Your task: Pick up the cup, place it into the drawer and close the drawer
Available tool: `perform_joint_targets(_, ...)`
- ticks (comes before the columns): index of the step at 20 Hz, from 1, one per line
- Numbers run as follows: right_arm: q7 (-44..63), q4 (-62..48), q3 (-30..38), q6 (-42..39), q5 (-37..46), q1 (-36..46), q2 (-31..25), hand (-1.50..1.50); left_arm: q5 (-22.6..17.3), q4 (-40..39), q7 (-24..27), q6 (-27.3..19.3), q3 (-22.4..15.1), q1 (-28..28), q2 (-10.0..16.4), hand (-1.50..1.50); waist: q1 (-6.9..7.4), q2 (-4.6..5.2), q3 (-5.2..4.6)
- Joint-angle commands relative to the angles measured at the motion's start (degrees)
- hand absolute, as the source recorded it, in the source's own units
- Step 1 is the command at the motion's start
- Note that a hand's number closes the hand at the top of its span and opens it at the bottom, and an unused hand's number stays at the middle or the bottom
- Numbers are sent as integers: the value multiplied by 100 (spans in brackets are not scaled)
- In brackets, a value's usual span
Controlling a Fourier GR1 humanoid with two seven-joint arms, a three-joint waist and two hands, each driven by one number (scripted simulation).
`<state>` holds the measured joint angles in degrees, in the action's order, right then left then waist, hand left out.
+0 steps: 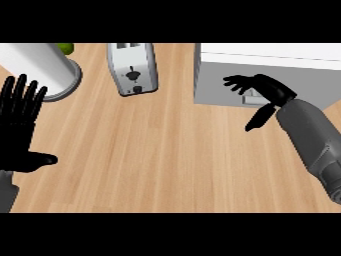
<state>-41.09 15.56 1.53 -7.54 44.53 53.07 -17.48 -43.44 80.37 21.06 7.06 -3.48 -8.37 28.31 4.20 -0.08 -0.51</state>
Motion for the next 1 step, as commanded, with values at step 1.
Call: perform_joint_targets(1,640,-424,188,259,43,363,-451,-150,-2,-43,-106,31,51,-149,85,-150,117,253,72)
